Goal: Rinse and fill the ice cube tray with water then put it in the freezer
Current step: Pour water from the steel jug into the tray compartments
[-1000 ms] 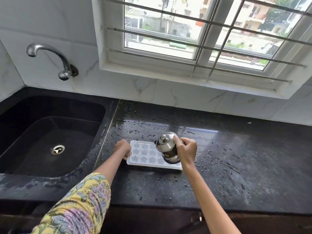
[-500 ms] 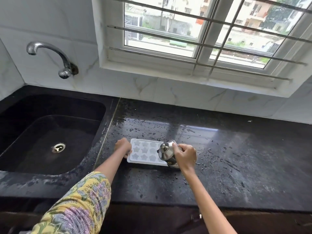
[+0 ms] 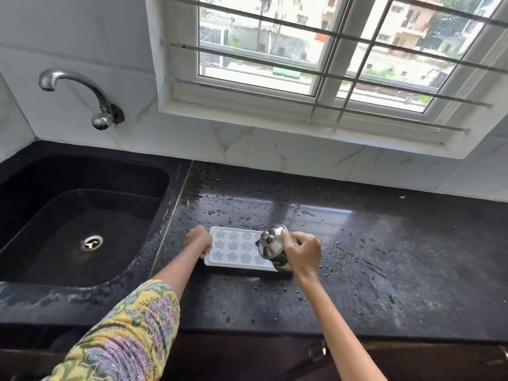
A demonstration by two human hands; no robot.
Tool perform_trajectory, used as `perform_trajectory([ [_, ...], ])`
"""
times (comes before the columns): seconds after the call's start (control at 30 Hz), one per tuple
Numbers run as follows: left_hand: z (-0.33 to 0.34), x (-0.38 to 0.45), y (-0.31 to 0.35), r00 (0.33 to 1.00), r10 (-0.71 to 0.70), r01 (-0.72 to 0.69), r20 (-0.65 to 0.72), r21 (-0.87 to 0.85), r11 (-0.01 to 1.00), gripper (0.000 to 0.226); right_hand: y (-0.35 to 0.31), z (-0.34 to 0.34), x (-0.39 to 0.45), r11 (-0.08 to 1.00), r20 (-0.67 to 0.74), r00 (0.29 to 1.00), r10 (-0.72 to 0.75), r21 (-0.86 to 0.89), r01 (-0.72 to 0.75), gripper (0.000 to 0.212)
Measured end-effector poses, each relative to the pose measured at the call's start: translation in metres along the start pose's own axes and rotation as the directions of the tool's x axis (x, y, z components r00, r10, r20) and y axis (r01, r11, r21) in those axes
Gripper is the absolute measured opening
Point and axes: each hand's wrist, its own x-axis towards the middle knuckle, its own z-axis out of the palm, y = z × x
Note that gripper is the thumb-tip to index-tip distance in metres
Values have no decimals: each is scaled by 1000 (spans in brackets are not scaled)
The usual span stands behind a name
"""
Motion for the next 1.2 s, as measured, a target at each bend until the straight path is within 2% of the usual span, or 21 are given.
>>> perform_trajectory([
  [0.33, 2, -1, 1, 1000, 9, -9, -24, 2, 1000, 28, 1, 3, -5, 1000, -1, 1000, 16, 7, -16, 49],
  [0.43, 4, 0, 0, 999, -16, 15, -42, -18, 1000, 31, 0, 2, -7, 996, -5, 998, 63, 59, -62, 47],
  [0.57, 5, 2, 0, 999, -22, 21, -47, -26, 999, 30, -3, -1, -2, 962, -51, 979, 199, 200, -185, 51],
  [0.77, 6, 3, 1, 999, -14, 14, -50, 0, 1000, 28, -11, -12, 10, 936, -100, 969, 228, 296, -189, 51],
  [0.9, 7, 3, 0, 998, -6, 7, -55, 20, 1000, 28, -12, -18, 13, 959, -117, 978, 171, 248, -137, 43],
  [1.2, 9, 8, -2, 998, -1, 2, -55, 20, 1000, 27, 3, -16, 3, 997, -104, 992, 67, 40, -63, 53],
])
